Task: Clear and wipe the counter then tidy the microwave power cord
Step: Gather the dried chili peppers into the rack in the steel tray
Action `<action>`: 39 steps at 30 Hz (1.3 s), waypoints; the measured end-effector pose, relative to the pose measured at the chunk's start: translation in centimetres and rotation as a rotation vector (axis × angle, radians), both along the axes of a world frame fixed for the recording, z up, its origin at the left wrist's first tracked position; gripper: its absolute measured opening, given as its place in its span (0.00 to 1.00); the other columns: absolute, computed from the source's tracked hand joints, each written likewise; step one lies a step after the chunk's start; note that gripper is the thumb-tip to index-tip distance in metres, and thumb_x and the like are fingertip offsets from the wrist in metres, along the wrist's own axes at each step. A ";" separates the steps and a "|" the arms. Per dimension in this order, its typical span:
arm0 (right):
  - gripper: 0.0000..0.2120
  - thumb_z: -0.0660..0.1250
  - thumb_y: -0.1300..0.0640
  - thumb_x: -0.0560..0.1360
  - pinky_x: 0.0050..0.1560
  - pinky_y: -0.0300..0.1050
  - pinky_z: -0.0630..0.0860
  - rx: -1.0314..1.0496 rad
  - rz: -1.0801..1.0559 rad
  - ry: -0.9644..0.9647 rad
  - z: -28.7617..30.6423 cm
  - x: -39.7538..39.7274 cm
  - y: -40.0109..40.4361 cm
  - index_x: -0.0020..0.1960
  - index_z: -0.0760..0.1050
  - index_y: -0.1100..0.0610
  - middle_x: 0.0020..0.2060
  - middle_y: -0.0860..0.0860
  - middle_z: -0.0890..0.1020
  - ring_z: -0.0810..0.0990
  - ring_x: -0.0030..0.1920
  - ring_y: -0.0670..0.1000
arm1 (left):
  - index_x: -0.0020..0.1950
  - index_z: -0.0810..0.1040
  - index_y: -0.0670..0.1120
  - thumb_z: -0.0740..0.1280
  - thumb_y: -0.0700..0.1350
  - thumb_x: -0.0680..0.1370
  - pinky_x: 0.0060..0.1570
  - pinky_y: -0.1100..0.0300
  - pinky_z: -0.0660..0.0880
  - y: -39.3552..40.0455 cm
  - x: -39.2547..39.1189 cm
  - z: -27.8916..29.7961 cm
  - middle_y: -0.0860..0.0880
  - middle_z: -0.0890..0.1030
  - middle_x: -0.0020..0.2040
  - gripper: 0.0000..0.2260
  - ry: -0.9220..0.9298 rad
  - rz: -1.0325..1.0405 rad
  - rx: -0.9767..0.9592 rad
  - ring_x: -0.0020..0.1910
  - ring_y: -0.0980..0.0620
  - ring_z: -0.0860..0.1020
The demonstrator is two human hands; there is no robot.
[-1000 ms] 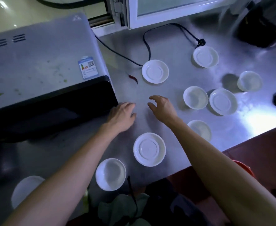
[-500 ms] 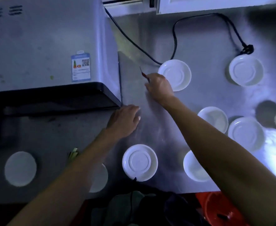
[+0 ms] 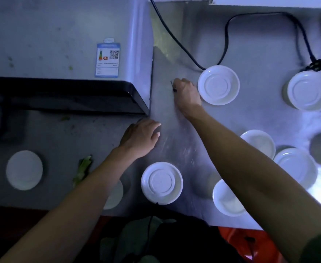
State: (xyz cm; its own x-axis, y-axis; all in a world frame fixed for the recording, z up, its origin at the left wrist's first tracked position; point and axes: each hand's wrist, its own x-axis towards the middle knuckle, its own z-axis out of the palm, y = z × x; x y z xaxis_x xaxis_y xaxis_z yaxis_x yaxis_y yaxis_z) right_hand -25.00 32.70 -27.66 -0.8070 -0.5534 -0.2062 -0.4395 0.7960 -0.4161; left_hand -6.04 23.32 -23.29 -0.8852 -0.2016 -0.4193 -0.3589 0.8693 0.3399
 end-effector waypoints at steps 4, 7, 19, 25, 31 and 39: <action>0.11 0.58 0.69 0.74 0.40 0.49 0.69 0.016 -0.034 -0.010 0.3 2.5 0.9 0.52 0.75 0.61 0.49 0.60 0.78 0.77 0.48 0.62 | 0.70 0.73 0.51 0.61 0.50 0.82 0.65 0.53 0.69 0.2 1.5 0.5 0.53 0.75 0.69 0.17 0.004 0.010 -0.001 0.68 0.49 0.70; 0.09 0.60 0.67 0.73 0.42 0.52 0.75 -0.066 -0.081 -0.053 0.4 4.7 2.0 0.50 0.75 0.61 0.47 0.59 0.78 0.77 0.45 0.63 | 0.69 0.74 0.50 0.62 0.50 0.81 0.64 0.51 0.70 0.1 2.9 1.0 0.51 0.76 0.67 0.17 0.036 0.006 0.004 0.66 0.48 0.72; 0.11 0.64 0.68 0.71 0.42 0.53 0.78 -0.230 -0.099 -0.013 2.2 17.1 3.8 0.48 0.82 0.58 0.43 0.59 0.81 0.79 0.41 0.63 | 0.69 0.75 0.49 0.62 0.48 0.81 0.61 0.48 0.72 -2.1 12.7 3.6 0.49 0.77 0.66 0.17 0.125 0.035 -0.011 0.65 0.44 0.73; 0.05 0.65 0.66 0.73 0.39 0.54 0.77 -0.284 -0.036 0.066 5.4 24.4 1.8 0.45 0.80 0.63 0.40 0.59 0.80 0.78 0.38 0.62 | 0.67 0.75 0.49 0.62 0.49 0.81 0.62 0.50 0.68 -4.3 21.2 5.0 0.51 0.77 0.67 0.16 0.178 0.095 -0.071 0.67 0.45 0.73; 0.05 0.66 0.67 0.71 0.40 0.53 0.78 -0.377 0.119 0.094 7.8 32.3 -2.5 0.44 0.80 0.61 0.40 0.57 0.83 0.79 0.41 0.60 | 0.66 0.76 0.49 0.63 0.49 0.79 0.58 0.48 0.74 -7.7 30.0 6.3 0.48 0.77 0.66 0.16 0.216 0.228 -0.045 0.64 0.42 0.74; 0.12 0.66 0.69 0.73 0.48 0.44 0.77 -0.432 0.307 0.036 10.0 40.5 -9.8 0.51 0.83 0.59 0.47 0.54 0.85 0.82 0.48 0.55 | 0.70 0.73 0.49 0.63 0.49 0.80 0.62 0.45 0.72 -13.4 40.9 8.0 0.47 0.75 0.69 0.18 0.195 0.396 -0.116 0.66 0.42 0.73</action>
